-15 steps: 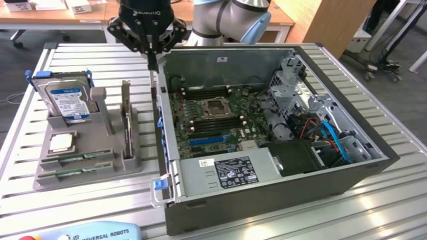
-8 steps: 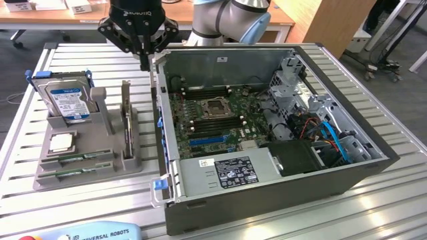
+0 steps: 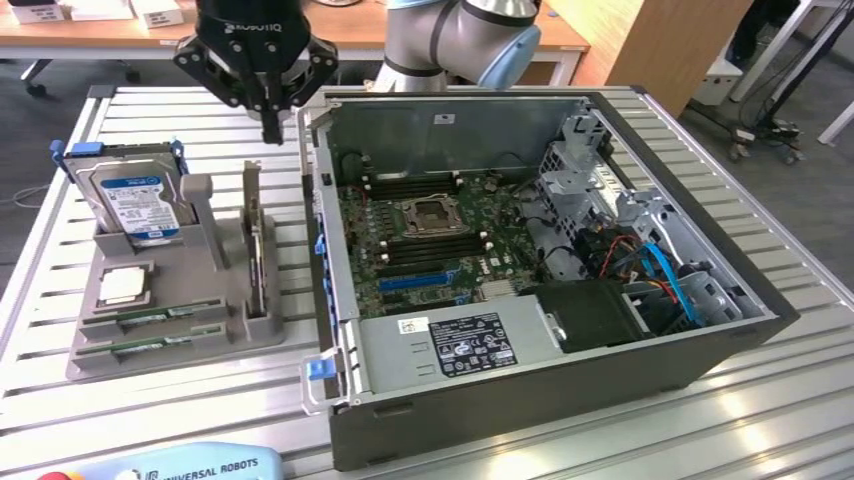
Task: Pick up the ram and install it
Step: 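Reach for the ram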
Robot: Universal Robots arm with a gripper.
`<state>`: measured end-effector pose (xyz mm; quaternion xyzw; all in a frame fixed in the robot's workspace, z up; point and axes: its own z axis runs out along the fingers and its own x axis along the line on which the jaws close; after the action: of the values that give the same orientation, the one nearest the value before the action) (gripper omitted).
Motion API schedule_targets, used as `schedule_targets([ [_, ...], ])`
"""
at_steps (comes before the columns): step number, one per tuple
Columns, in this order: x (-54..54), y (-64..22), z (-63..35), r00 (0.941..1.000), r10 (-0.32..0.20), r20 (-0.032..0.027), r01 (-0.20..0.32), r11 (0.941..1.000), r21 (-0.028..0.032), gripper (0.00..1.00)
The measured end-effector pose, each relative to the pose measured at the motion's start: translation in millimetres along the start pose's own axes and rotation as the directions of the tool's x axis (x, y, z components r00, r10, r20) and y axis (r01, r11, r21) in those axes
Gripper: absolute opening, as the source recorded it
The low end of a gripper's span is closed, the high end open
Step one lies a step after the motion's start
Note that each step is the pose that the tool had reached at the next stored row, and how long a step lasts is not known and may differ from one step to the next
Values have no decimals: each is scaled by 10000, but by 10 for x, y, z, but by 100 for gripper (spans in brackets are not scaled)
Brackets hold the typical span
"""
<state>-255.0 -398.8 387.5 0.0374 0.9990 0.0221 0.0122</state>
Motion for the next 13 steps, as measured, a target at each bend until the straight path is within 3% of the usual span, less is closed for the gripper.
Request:
schedule_targets([
  [13, 251, -19, 11, 10000, 0, -8, 0, 10000, 0, 10],
])
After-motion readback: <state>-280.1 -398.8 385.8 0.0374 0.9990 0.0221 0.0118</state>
